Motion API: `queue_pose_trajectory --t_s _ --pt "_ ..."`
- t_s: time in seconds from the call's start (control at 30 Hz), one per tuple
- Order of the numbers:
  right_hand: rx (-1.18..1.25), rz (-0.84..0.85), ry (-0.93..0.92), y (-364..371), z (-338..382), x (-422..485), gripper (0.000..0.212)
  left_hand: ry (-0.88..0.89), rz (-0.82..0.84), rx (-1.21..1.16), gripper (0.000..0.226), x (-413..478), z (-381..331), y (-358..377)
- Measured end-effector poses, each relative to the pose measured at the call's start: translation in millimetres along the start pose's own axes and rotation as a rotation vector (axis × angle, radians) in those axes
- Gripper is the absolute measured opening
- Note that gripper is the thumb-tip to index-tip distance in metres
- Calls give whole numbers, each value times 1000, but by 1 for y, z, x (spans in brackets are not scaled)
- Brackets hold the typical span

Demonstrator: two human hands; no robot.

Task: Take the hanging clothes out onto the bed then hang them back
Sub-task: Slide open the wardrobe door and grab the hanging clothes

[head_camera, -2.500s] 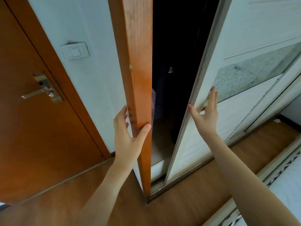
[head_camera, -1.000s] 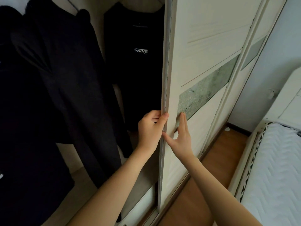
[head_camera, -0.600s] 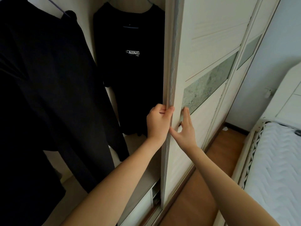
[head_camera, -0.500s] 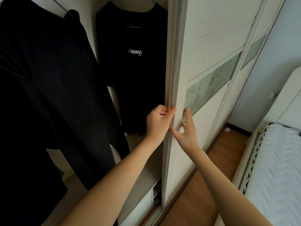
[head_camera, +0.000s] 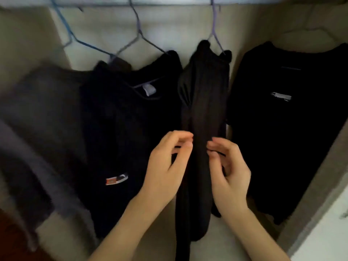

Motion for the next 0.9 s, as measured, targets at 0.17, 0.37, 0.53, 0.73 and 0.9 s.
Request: queue_pose_trajectory --t_s 0.17,0.37,0.53,0.73,0.9 --pt "230 177 -170 83 80 78 22 177 -246 181 21 38 -55 -118" --pt "318 290 4 180 98 168 16 222 -497 417 17 100 -77 -220" --pt "520 520 521 256 79 190 15 -232 -554 682 41 158 -36 -282" --pt "851 378 822 279 81 190 31 -565 -261 163 16 186 30 -279" --pt "765 430 792 278 75 202 37 -634 -278 -297 34 191 52 -275"
Point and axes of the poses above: each hand's wrist, its own x-axis towards the middle knuckle, its own y-axis out of the palm, z = x × y, the point moved 10 cm from there along x, towards the middle knuckle, and after that the axes turned 7 degrees about -x, right-handed, at the moved point
